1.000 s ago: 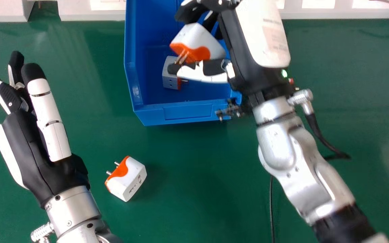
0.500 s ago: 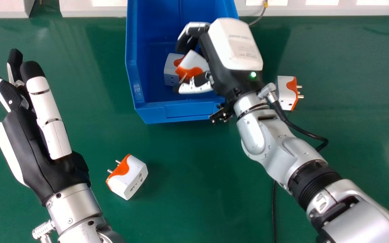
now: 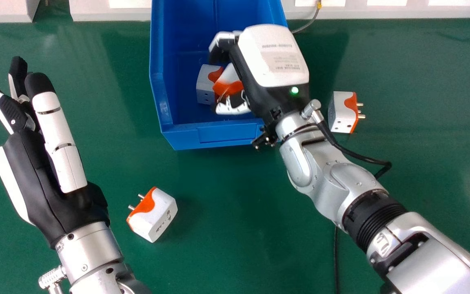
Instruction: Pick all objects and put in blue box
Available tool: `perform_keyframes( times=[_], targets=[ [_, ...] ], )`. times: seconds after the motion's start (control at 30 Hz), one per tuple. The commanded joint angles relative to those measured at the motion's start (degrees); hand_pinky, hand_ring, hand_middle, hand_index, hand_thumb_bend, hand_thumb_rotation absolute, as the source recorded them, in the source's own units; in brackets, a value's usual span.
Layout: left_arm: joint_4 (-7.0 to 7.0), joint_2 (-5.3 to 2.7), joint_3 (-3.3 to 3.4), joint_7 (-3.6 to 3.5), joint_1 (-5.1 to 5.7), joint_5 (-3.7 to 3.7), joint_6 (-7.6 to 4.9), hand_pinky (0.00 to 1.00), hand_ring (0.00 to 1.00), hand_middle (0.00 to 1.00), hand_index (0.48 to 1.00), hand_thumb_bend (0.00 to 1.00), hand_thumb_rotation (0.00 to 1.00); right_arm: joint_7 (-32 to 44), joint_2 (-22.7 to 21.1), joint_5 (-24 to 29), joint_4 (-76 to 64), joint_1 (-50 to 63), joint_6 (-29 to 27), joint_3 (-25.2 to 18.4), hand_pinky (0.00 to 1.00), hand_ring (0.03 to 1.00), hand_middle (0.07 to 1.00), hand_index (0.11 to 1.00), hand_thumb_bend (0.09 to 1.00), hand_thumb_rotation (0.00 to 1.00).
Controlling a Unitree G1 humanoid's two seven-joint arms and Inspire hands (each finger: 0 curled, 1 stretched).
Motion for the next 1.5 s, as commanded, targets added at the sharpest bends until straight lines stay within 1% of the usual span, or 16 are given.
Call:
perform_keyframes(
  times=[0.0,0.07,0.2,0.37,0.47,0.6,0.73,0.8,0.87,0.93,1.0,1.07,1.17,1.23,1.3,1.47],
  targets=[
    [-0.56,-5.23,-0.36,0.04,0.89,0.39,-1.05,0.94,0.96,0.96,0.954,0.53,0.83,-1.8,-0.1,0.3,-3.6,0.2,0.6,-0.5,0.73,0.900,0.956,0.829,0.843,0.06],
    [-0.75,-5.24,-0.43,0.12,1.09,0.58,-0.92,0.94,0.96,0.96,0.953,0.53,0.83,-2.3,-0.2,0.3,-5.8,1.1,1.0,-0.7,0.82,0.968,0.986,0.890,0.885,0.09],
    [-1.24,-5.47,-0.58,0.33,1.45,0.52,-0.71,0.93,0.95,0.95,0.944,0.52,0.83,-3.2,-0.5,0.5,-12.6,3.7,1.4,-1.6,0.94,0.997,0.999,0.980,0.931,0.10],
    [-2.06,-5.63,-1.01,0.67,2.15,0.98,-0.26,0.93,0.95,0.95,0.940,0.52,0.83,-2.8,-0.9,0.4,-25.6,9.3,1.8,-2.8,0.95,1.000,1.000,1.000,0.934,0.13],
    [-2.62,-5.60,-1.37,0.63,2.89,0.79,-0.34,0.93,0.95,0.95,0.940,0.53,0.82,0.1,-1.0,0.9,-36.2,14.8,2.6,-3.7,0.95,1.000,1.000,1.000,0.924,0.13],
    [-3.22,-5.46,-1.66,0.71,4.00,0.79,-0.61,0.92,0.95,0.94,0.938,0.54,0.80,11.4,-1.2,2.4,-56.2,26.1,7.0,-2.9,0.92,1.000,1.000,1.000,0.934,0.19],
    [-3.43,-4.97,-1.34,0.72,4.35,1.00,-0.33,0.93,0.95,0.95,0.942,0.55,0.80,33.1,-3.9,3.2,-74.5,34.8,16.2,0.0,0.87,0.990,1.000,1.000,0.946,0.26],
    [-3.47,-4.48,-0.87,0.70,4.25,1.51,-0.12,0.92,0.95,0.95,0.943,0.55,0.80,47.6,-6.5,0.2,-81.3,36.1,22.5,2.2,0.85,0.988,1.000,1.000,0.947,0.26],
    [-3.32,-3.75,-0.01,0.44,4.08,1.58,-0.32,0.93,0.96,0.96,0.951,0.53,0.84,59.1,-8.2,-3.4,-84.0,35.4,26.7,4.8,0.82,0.983,1.000,1.000,0.939,0.25],
    [-3.48,-3.47,1.09,0.38,3.86,0.73,-0.33,0.94,0.97,0.97,0.958,0.52,0.85,66.3,-8.4,-6.8,-83.4,34.4,28.9,7.8,0.80,0.971,0.998,1.000,0.953,0.25],
    [-4.69,-3.56,2.06,0.58,3.86,-0.28,1.07,0.95,0.98,0.98,0.958,0.53,0.85,70.8,-7.6,-9.7,-81.8,34.0,30.2,10.6,0.75,0.957,0.985,1.000,0.980,0.23],
    [-5.91,-3.24,3.34,0.40,3.84,-1.28,2.40,0.99,0.99,0.99,0.964,0.56,0.85,73.8,-6.2,-11.9,-79.2,33.6,30.9,13.4,0.70,0.947,0.980,0.998,0.988,0.21],
    [-6.29,-3.76,5.69,0.87,2.77,-1.90,3.10,1.00,1.00,1.00,0.980,0.57,0.85,76.7,-3.4,-14.5,-74.6,32.3,31.3,16.8,0.71,0.960,0.993,1.000,0.988,0.20],
    [-6.09,-3.87,6.59,0.68,2.22,-1.93,3.10,0.99,1.00,1.00,0.994,0.56,0.85,77.0,-2.1,-13.8,-71.8,31.5,30.4,17.6,0.73,0.980,0.999,1.000,0.988,0.20],
    [-6.29,-4.07,6.45,0.30,2.44,-1.61,3.16,0.99,1.00,1.00,0.995,0.55,0.86,76.2,-1.4,-12.2,-68.6,30.4,28.5,17.9,0.74,0.985,0.999,1.000,0.988,0.20],
    [-6.17,-4.13,5.43,-0.80,3.36,-1.14,2.65,0.98,1.00,1.00,0.995,0.56,0.85,75.1,0.2,-8.1,-59.7,26.4,23.7,17.7,0.77,0.995,1.000,1.000,0.996,0.20]
  ],
)
